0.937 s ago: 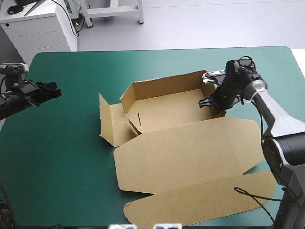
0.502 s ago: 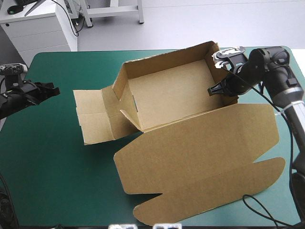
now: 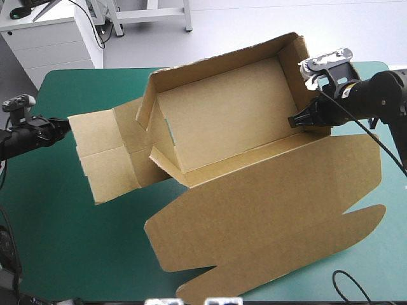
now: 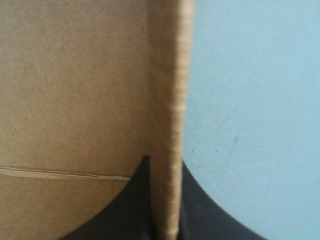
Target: Fold the box
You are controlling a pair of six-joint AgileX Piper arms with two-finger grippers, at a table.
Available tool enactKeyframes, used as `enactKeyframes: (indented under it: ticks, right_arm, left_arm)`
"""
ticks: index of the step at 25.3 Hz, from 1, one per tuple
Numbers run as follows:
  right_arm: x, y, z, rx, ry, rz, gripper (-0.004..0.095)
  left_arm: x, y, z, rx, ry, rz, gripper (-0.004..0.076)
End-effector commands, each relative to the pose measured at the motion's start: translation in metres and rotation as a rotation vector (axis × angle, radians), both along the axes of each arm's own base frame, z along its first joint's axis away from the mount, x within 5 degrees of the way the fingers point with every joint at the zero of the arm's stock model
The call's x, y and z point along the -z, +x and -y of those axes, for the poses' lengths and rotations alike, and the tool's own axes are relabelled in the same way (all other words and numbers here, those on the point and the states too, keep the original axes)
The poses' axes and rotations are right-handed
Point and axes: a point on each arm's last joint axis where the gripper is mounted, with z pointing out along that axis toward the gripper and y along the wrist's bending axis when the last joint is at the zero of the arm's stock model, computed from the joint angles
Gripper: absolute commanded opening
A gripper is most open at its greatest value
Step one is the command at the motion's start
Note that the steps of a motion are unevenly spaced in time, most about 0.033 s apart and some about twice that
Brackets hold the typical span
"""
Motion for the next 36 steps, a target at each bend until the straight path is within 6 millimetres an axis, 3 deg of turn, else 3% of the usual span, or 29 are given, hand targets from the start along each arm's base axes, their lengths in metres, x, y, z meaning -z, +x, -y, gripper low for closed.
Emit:
enactKeyframes:
  ticks: [1, 3, 6, 9, 13, 22, 36]
  right_arm:
    - [-0.027, -0.009, -0.003, -0.015, 0.095, 0.156, -0.0019]
    - [-0.027, -0.004, -0.004, -0.012, 0.112, 0.18, -0.0019]
    - [-0.017, 0.012, -0.009, -0.012, 0.128, 0.156, -0.0019]
    - [-0.006, 0.028, -0.013, -0.004, 0.147, 0.131, -0.0019]
    - [0.004, 0.043, -0.016, 0.012, 0.152, 0.123, -0.0019]
    - [0.027, 0.069, -0.014, 0.083, 0.096, 0.089, -0.0018]
    - [0.035, 0.075, -0.014, 0.106, 0.085, 0.062, -0.0018]
  left_arm:
    - [-0.014, 0.009, 0.028, 0.078, -0.055, 0.047, 0.0009]
    - [-0.011, 0.016, 0.055, 0.154, -0.067, 0.039, 0.0008]
    - [-0.021, 0.023, 0.11, 0.239, -0.238, 0.084, -0.0008]
    - [-0.028, 0.02, 0.152, 0.333, -0.361, 0.095, -0.0008]
    - [-0.031, 0.015, 0.175, 0.429, -0.402, 0.096, -0.0008]
    - [-0.043, 0.0, 0.181, 0.503, -0.441, 0.073, -0.0008]
    - [-0.08, -0.029, 0.183, 0.554, -0.457, 0.146, -0.0008]
